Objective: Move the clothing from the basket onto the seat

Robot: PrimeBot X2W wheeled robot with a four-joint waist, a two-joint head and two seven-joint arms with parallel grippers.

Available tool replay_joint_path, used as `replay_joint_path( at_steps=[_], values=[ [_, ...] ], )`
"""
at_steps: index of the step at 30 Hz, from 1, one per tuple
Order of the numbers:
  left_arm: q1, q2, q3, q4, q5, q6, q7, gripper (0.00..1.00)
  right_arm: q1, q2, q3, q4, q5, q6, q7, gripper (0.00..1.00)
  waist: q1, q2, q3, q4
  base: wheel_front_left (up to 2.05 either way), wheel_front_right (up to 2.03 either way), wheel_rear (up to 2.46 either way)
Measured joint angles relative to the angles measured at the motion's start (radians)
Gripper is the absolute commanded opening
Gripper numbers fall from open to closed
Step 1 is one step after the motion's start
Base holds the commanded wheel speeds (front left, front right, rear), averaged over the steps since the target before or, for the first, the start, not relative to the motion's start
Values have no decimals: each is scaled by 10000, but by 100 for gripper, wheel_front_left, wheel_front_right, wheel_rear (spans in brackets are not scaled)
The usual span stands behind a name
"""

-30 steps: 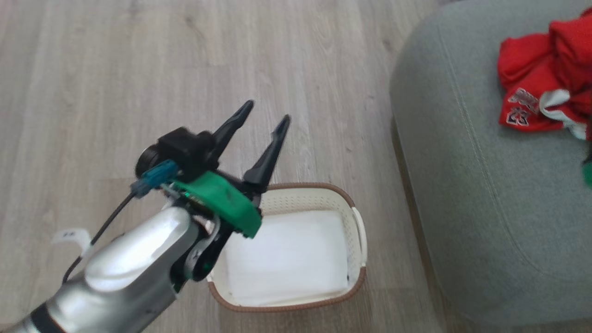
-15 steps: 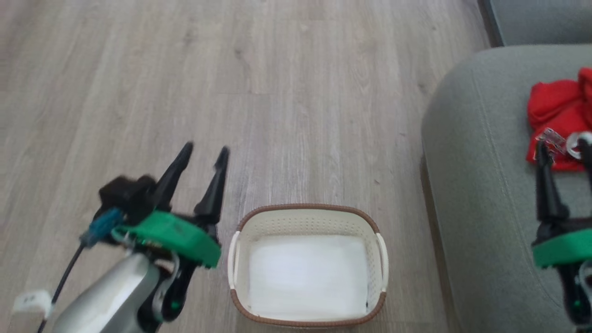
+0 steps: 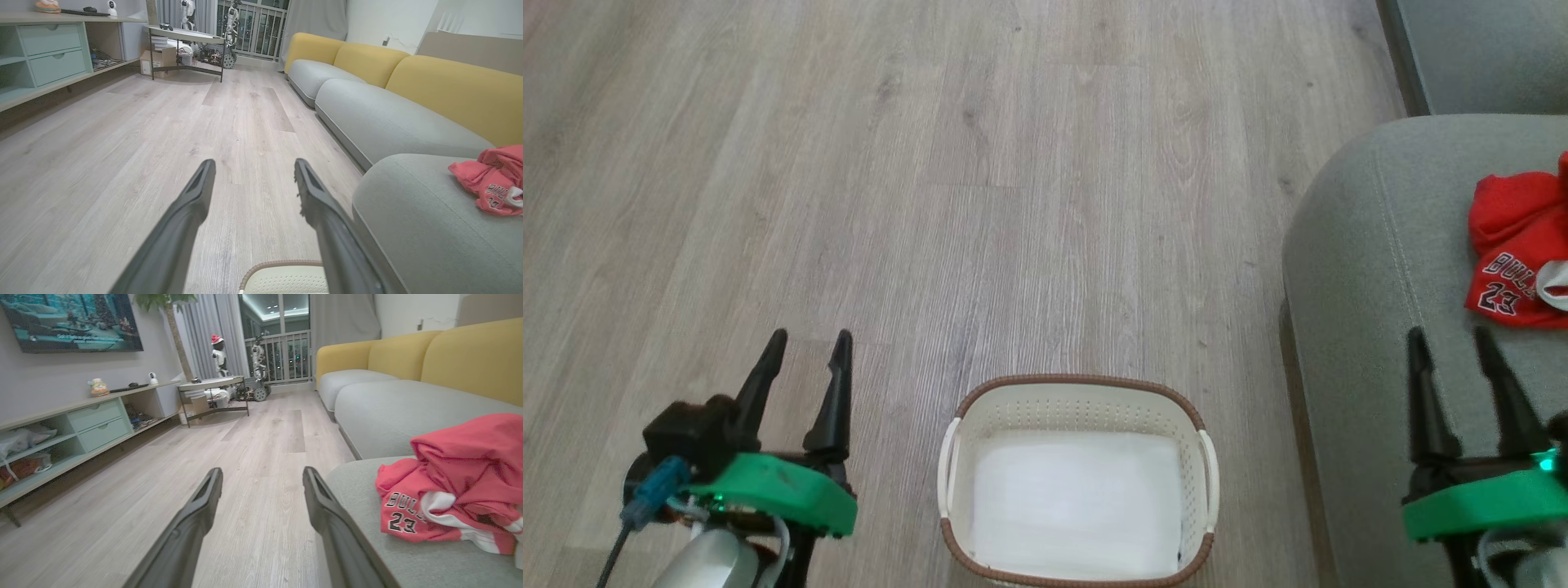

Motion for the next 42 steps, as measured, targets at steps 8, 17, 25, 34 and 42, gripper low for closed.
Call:
replay_joint_path(
  at_steps=[8, 17, 25, 34, 42],
  values=[
    [421, -640, 978, 571, 1011, -738, 0, 100, 1, 40, 466, 508, -144, 0, -240, 100, 0, 0, 4, -55, 0, 0, 0],
    [500, -1195, 1766, 930, 1722, -1340, 0, 100, -17, 48, 629, 738, -138, 0, -341, 100, 0, 0, 22, -156, 0, 0, 0],
    [733, -1645, 1960, 1592, 2008, -1707, 58, 0, 80, 117, 746, 1396, -94, 0, -376, 0, 0, 0, 50, -217, 0, 0, 0],
    [917, -1793, 2044, 1743, 1285, -1776, 236, 0, 183, 128, 756, 1521, 702, 0, -196, 0, 0, 0, 36, -269, 0, 0, 0],
    [905, -1893, 2291, 1789, 543, -1942, 493, 0, 169, 224, 738, 1628, 1544, 0, 15, 0, 0, 0, 23, -321, 0, 0, 0]
  ],
)
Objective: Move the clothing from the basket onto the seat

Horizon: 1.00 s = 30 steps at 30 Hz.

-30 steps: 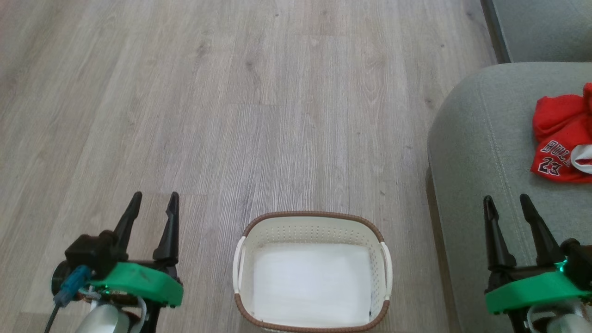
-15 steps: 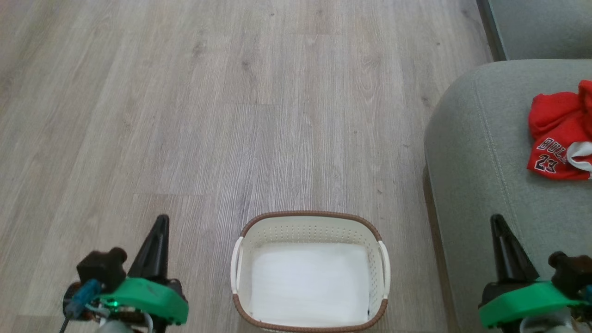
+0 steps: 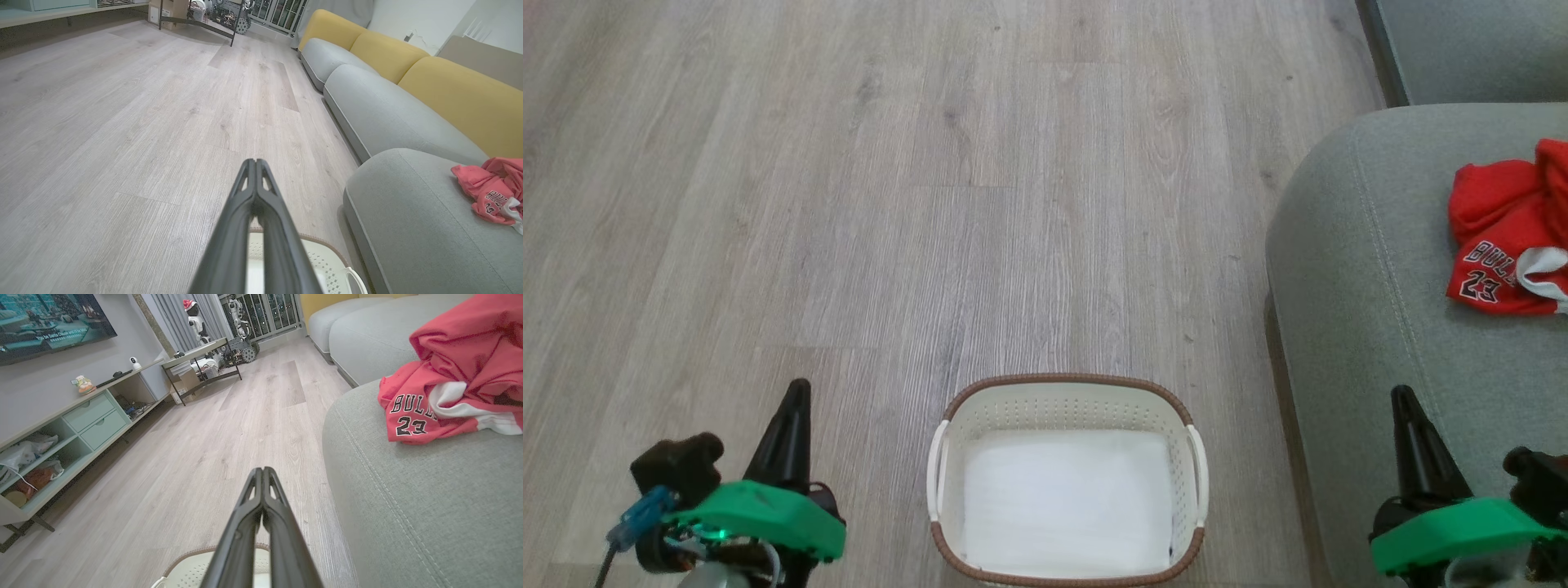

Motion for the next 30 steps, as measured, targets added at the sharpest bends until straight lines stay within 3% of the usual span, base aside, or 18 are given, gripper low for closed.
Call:
replay_joint_path(
  at_steps=[30],
  values=[
    [-33, -543, 915, 215, -2763, -449, 803, 0, -437, 163, -161, 355, 3135, 0, 767, 0, 1, 0, -48, -194, 0, 0, 0]
  ],
)
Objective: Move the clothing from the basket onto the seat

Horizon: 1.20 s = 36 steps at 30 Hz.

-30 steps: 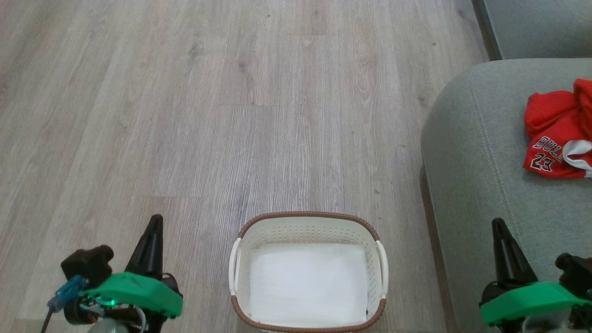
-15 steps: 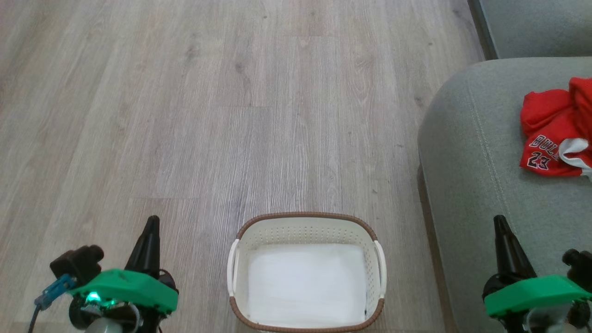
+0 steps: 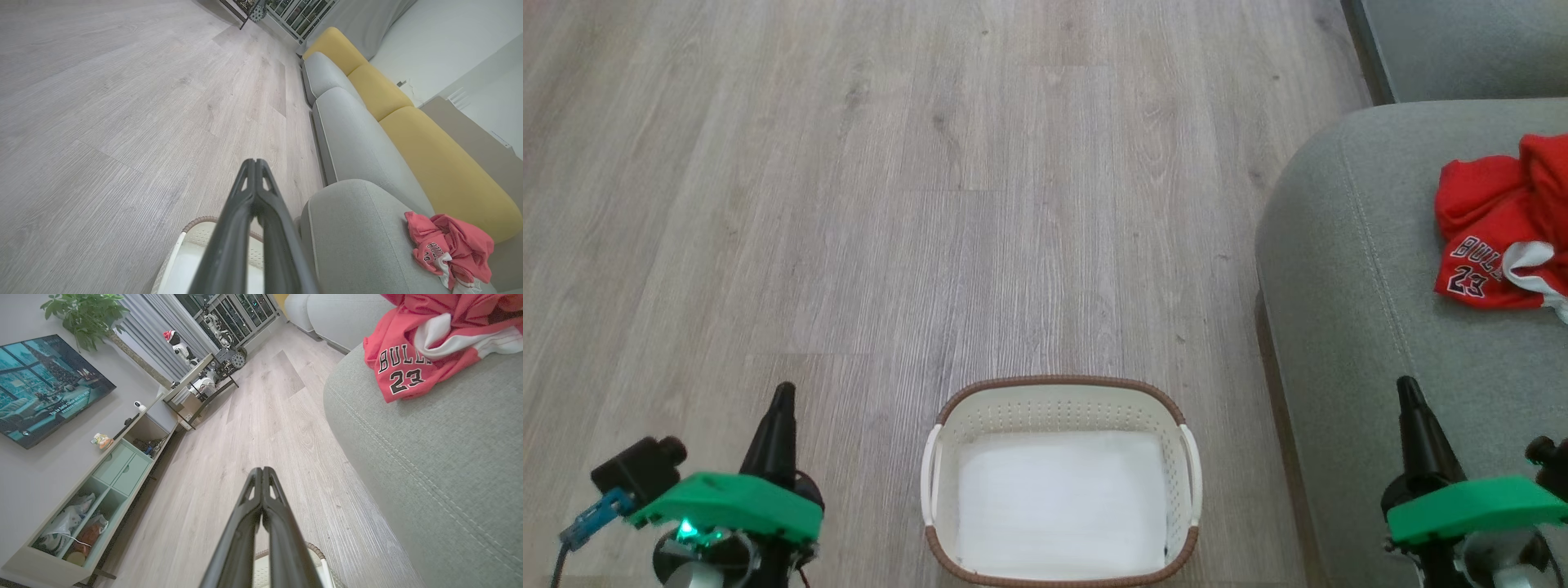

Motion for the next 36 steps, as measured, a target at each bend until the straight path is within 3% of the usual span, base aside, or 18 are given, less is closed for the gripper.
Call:
replay_joint_path(
  at_steps=[36],
  values=[
    [-80, -575, 1139, 201, -3177, -525, 1022, 0, -441, 270, -313, 477, 3588, 0, 966, 0, 0, 0, -57, -226, 0, 0, 0]
  ],
)
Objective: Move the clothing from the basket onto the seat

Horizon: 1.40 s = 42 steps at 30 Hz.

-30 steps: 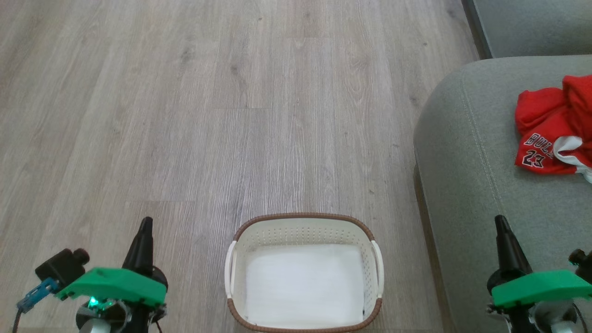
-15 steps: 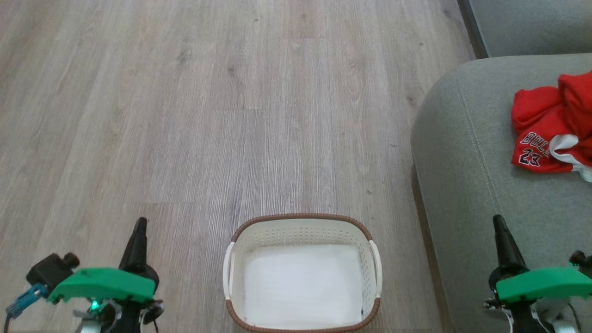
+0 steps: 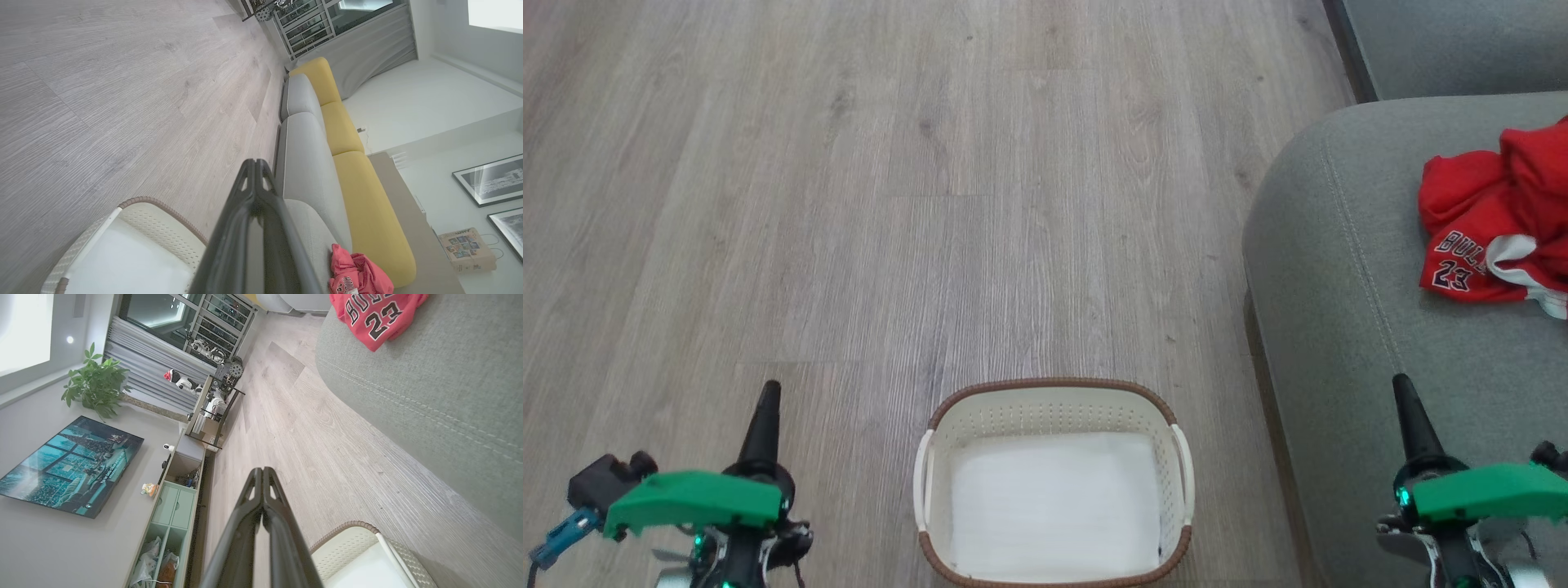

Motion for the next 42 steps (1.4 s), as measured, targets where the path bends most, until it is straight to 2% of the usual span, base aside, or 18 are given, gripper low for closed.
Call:
replay_joint_path(
  at_steps=[42],
  values=[
    [-232, -732, 1373, 291, -3802, -644, 1175, 0, -642, 334, -443, 541, 4253, -2, 1170, 0, 0, 0, -69, -271, 0, 0, 0]
  ],
)
